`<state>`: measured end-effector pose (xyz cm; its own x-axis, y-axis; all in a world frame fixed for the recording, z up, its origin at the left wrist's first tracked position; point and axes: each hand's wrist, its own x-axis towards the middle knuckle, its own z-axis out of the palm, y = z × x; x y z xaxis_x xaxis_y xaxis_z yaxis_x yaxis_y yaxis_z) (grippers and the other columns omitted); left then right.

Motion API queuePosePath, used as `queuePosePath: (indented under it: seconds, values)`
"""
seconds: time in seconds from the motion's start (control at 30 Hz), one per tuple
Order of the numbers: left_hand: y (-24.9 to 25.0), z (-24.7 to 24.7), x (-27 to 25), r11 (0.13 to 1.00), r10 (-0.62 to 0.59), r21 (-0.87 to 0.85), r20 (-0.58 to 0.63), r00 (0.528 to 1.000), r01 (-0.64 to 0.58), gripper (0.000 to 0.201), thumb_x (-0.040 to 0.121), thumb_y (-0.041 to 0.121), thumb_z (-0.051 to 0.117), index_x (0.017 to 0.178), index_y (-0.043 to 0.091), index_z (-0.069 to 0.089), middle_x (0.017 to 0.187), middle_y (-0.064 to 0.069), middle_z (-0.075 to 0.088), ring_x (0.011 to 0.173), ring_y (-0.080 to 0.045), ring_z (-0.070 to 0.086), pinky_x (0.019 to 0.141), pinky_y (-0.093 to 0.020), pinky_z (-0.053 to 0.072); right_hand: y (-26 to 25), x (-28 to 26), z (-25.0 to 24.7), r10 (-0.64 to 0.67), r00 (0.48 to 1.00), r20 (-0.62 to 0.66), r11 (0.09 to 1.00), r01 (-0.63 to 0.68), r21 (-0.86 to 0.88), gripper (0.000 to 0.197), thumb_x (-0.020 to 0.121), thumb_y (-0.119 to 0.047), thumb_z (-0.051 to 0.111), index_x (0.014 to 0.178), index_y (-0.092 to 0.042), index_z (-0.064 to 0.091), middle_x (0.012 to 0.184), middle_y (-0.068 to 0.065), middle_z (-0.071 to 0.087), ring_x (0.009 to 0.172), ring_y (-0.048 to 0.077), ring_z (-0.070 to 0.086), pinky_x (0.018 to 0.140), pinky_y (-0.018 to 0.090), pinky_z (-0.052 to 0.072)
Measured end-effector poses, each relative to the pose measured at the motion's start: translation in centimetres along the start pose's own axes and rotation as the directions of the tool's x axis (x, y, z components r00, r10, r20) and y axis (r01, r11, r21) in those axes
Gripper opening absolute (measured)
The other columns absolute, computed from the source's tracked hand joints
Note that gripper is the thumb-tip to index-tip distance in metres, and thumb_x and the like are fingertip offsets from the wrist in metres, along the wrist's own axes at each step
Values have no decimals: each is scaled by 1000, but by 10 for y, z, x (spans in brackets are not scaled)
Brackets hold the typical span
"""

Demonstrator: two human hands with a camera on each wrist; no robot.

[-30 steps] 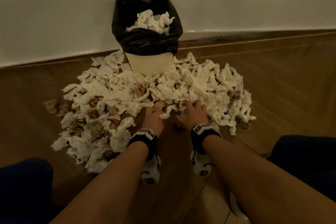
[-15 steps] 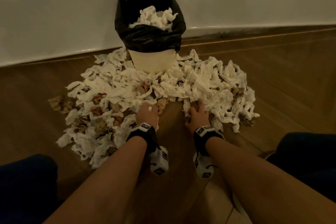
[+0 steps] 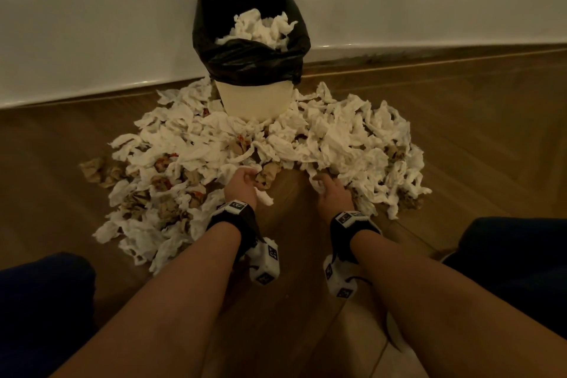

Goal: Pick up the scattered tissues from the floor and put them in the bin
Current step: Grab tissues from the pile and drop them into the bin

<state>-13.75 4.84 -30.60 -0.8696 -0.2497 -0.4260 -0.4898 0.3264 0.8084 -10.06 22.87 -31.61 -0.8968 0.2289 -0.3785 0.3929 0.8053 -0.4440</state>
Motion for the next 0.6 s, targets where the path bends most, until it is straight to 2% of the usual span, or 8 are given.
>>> queuePosePath:
  seconds: [0.07, 0.13, 0.2, 0.27, 0.37, 0.47, 0.53, 0.6]
  values:
    - [4, -4, 2, 986, 14, 166, 68, 998, -25, 33, 101, 17, 34, 116, 4, 60, 101, -18, 64, 95, -32, 60, 86, -38, 48, 1, 3, -1, 61, 997, 51, 998, -61, 6, 32, 91, -9, 43, 117, -16, 60, 128, 12, 48, 116, 35, 48, 100, 39, 38]
    - [6, -6, 3, 917, 12, 396, 106, 994, -53, 39, 101, 32, 35, 118, 7, 60, 117, -16, 61, 107, -31, 56, 90, -36, 43, 2, 5, -2, 131, 990, 49, 988, -134, 75, 30, 92, -13, 42, 112, -11, 64, 120, 13, 54, 109, 33, 53, 92, 33, 42]
    - [8, -6, 1, 912, 19, 401, 168, 986, -86, 39, 94, 43, 49, 112, 11, 62, 118, -9, 62, 107, -26, 57, 86, -31, 43, 0, 4, -4, 192, 981, 36, 962, -195, 191, 26, 92, -17, 40, 94, -12, 66, 99, 13, 57, 90, 28, 56, 77, 31, 43]
    - [7, -5, -1, 949, 9, 302, 249, 968, -87, 34, 84, 31, 67, 112, 13, 60, 122, -5, 60, 109, -23, 56, 83, -26, 41, -3, 3, -5, 230, 971, 59, 925, -237, 296, 26, 92, -30, 45, 72, -15, 52, 74, 6, 50, 67, 20, 49, 64, 30, 38]
    - [7, -6, -2, 919, 1, 377, 281, 960, -112, 42, 86, 2, 54, 125, 18, 52, 131, -9, 52, 112, -29, 54, 83, -29, 44, -10, 0, -8, 237, 964, 124, 914, -264, 307, 28, 87, -38, 60, 92, -14, 48, 82, 4, 53, 77, 22, 55, 73, 35, 46]
    - [7, -6, -5, 944, -4, 321, 256, 967, -81, 45, 91, -2, 41, 133, 15, 45, 128, -11, 50, 111, -31, 53, 84, -30, 45, -8, -2, -11, 265, 954, 140, 888, -298, 349, 30, 90, -12, 56, 117, -13, 42, 104, 13, 57, 90, 29, 59, 72, 35, 49]
    - [9, -5, -7, 994, -93, 85, 236, 967, 75, 44, 94, -4, 38, 136, 9, 39, 121, -8, 50, 109, -33, 53, 94, -44, 46, -6, -4, -14, 258, 945, 202, 855, -321, 407, 35, 89, -8, 55, 120, -17, 43, 110, 14, 55, 89, 28, 59, 72, 35, 53]
    - [14, -5, -9, 957, -198, -168, 215, 956, 236, 37, 96, 3, 34, 132, 10, 40, 121, -12, 43, 102, -40, 54, 88, -51, 45, -4, -6, -16, 241, 941, 236, 856, -321, 406, 37, 87, -10, 58, 121, -20, 46, 118, 12, 51, 85, 24, 56, 72, 33, 50]
